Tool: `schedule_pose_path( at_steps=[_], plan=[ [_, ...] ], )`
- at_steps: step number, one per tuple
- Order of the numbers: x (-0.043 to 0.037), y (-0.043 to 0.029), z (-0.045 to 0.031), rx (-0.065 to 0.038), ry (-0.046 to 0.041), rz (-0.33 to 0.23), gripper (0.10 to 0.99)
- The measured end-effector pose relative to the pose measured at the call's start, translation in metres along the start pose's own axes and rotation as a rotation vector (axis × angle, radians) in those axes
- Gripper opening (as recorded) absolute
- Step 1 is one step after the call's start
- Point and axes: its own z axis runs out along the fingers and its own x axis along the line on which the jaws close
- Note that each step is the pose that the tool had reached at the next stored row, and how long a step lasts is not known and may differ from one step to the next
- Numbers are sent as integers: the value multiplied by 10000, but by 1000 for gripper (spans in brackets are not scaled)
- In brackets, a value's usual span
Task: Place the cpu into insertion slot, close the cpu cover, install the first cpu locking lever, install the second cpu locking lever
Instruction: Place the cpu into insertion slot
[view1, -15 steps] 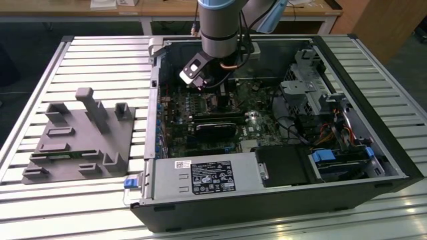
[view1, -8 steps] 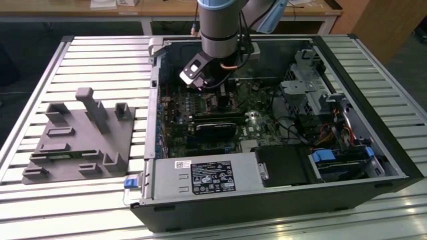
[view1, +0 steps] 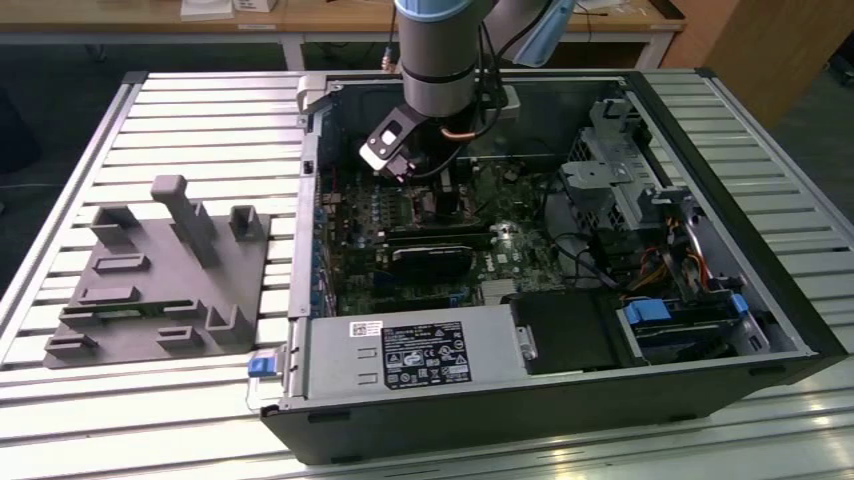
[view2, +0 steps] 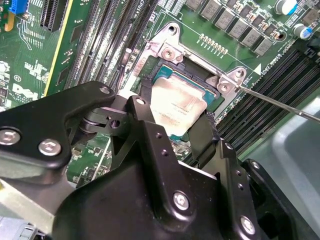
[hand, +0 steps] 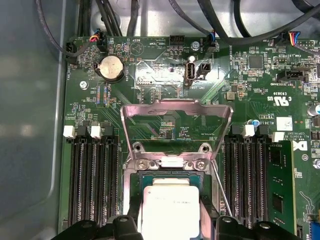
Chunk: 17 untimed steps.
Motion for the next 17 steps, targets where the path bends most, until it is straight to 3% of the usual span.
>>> schedule_pose_path(
  at_steps=[11,13,14,17],
  plan=[
    [1,0,2,-1,3,1,541],
    [1,0,2,-2,3,0,553],
    [1,0,2,-1,3,0,616],
    [0,0,2,0,1,0,616]
  ],
)
